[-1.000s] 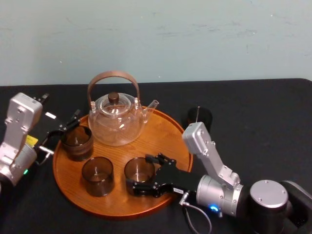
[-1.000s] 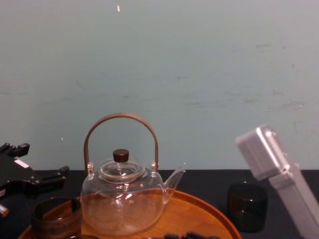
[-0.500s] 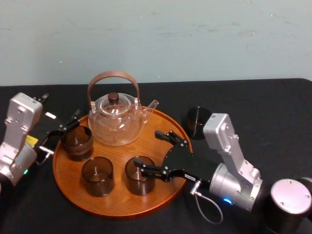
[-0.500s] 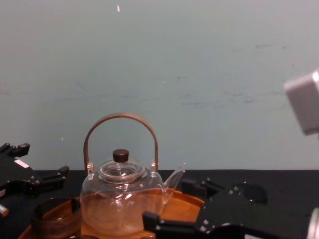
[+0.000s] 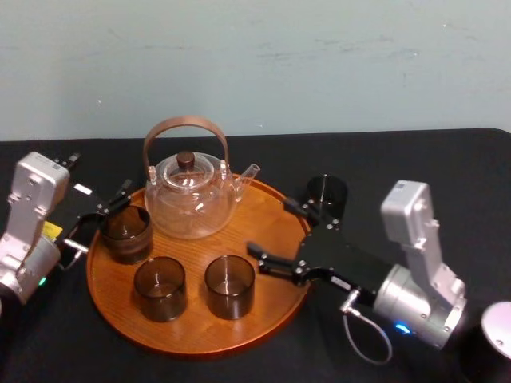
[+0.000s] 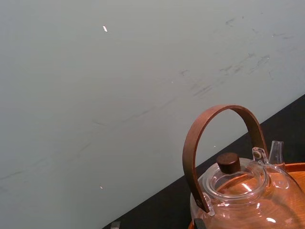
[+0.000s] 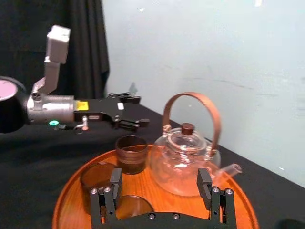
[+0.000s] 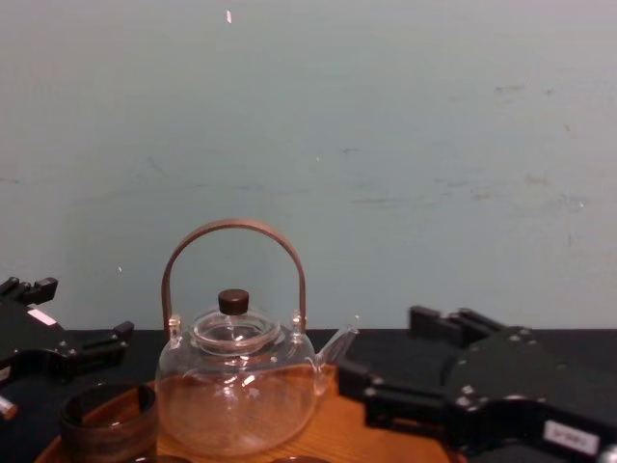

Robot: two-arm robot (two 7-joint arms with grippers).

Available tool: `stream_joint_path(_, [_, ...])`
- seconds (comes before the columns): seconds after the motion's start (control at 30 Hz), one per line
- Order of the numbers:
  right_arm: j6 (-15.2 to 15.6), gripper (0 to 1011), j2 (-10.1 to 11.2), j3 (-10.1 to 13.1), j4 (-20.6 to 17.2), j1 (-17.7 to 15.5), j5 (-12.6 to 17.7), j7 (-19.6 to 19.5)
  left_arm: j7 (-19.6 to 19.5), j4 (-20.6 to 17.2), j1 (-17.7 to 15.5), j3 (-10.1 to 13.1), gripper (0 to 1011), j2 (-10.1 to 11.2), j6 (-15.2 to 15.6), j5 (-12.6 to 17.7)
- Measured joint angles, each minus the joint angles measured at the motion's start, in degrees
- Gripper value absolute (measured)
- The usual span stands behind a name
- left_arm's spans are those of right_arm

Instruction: Pick up the glass from the table and place it on the tray.

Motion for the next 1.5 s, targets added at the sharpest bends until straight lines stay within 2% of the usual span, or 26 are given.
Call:
stream_joint_path(0.23, [-0.8, 1002, 0.7, 3.2, -0.7, -2.5, 1.5, -1.5, 0.0, 0.0, 0.0, 0.0, 1001, 0.0, 0.0, 0.0])
stream_joint_path(0.47, [-1.2, 1002, 1.4, 7.9, -1.0, -5.6, 2.9, -3.8, 0.0, 0.0, 0.0, 0.0, 1001, 0.0, 0.0, 0.0])
stream_joint_path(0.77, [-1.3, 1003, 1.4, 12.5, -0.5, -8.4, 2.7, -6.4, 0.0, 0.0, 0.0, 0.0, 1001, 0.0, 0.0, 0.0])
stream_joint_path(1.1, [-1.2, 1003, 0.6, 15.1, 0.2, -9.5, 2.5, -6.7, 0.0, 0.0, 0.0, 0.0, 1001, 0.0, 0.0, 0.0])
stream_joint_path(1.5, [0.4, 1002, -0.4, 15.2, 2.4, -8.4, 2.3, -5.9, 0.0, 0.0, 0.0, 0.0, 1001, 0.0, 0.0, 0.0])
